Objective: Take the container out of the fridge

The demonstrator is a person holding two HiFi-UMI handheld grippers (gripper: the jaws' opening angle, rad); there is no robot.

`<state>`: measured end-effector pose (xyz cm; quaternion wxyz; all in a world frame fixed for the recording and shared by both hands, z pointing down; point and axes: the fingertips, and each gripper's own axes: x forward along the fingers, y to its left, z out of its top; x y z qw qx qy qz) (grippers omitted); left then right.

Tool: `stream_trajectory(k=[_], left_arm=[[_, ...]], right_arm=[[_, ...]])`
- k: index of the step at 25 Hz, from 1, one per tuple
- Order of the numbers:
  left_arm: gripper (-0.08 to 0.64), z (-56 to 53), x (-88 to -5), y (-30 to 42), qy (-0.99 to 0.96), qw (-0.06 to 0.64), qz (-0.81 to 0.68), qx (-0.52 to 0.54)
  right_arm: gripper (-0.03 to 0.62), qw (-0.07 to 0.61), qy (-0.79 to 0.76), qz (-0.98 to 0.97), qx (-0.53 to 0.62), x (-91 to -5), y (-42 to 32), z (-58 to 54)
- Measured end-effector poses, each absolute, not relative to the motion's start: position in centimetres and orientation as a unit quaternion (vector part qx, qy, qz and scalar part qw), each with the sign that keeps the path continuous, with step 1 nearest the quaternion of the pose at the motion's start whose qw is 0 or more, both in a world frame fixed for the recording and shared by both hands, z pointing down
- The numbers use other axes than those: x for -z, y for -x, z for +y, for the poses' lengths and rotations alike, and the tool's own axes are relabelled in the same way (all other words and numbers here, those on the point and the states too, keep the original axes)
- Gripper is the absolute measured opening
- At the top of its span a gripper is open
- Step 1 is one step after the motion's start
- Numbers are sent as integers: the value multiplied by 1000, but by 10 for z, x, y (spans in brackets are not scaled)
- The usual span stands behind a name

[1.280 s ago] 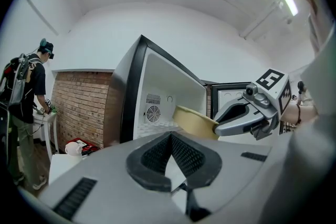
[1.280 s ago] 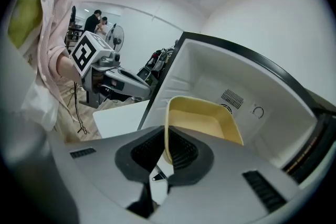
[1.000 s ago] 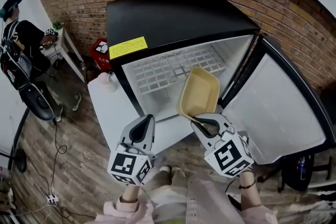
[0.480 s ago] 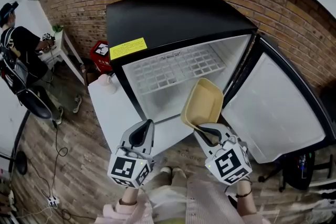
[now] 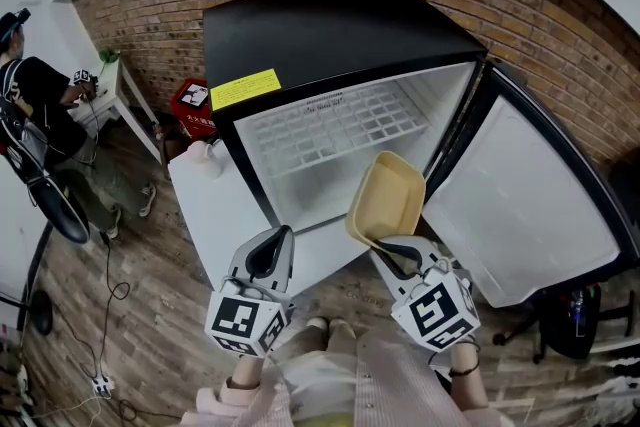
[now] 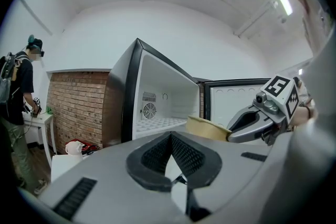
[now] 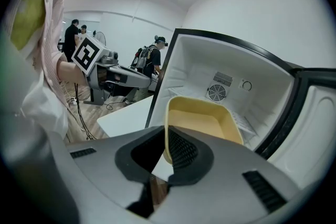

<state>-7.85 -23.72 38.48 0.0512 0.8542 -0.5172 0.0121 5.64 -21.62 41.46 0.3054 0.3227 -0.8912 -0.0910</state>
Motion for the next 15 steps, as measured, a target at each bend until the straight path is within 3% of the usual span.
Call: stream_trajectory(k=[15], left_arm=[[-8,-233,-386,84,-850,51,-524,-14]], right_arm=[[21,307,-328,-889,88,-407,-56,-214]])
